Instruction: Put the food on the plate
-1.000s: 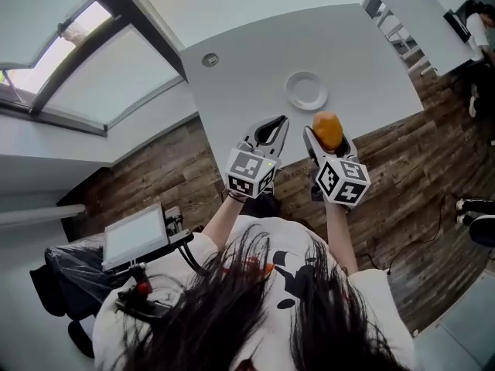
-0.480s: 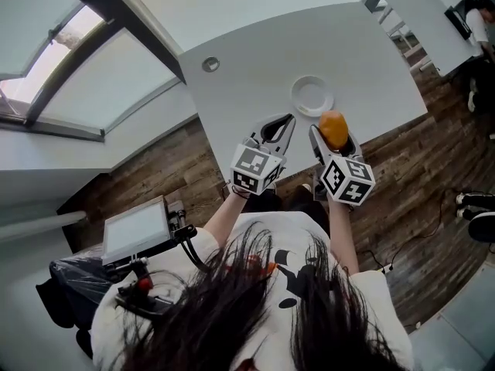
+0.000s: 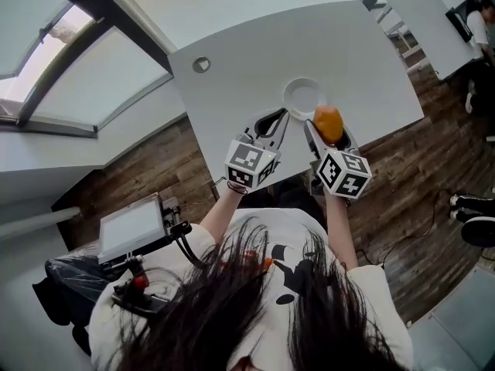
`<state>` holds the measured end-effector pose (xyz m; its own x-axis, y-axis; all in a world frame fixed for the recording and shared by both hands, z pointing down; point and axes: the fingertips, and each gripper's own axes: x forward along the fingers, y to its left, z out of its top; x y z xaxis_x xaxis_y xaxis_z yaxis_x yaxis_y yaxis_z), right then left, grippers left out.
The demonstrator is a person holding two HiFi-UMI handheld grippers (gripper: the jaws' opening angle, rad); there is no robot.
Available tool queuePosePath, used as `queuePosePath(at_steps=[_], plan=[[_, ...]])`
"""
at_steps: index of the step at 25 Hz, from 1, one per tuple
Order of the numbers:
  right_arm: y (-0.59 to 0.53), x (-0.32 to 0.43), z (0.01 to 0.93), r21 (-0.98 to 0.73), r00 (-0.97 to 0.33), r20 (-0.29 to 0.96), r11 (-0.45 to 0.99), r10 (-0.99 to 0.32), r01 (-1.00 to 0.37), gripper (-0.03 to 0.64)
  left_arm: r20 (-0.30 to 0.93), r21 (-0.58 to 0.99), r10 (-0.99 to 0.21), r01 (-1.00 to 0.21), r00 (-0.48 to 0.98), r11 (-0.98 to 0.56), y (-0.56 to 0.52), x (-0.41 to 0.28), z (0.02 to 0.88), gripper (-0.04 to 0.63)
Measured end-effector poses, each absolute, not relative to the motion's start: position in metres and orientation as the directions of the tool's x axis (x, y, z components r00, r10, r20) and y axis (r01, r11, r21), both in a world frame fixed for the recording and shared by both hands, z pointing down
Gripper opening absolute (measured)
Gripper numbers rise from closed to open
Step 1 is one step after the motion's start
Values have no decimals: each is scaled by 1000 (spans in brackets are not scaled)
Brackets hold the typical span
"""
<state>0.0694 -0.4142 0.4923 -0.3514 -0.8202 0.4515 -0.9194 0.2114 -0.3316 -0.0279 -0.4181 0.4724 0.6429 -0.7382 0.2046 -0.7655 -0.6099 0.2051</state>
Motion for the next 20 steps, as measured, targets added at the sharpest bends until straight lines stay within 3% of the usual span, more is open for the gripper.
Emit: queuePosePath(at_steps=[20], plan=[[-510, 62, 579, -288, -524, 580, 445, -623, -848, 379, 276, 222, -814, -858, 511, -463, -502, -23, 508, 6]])
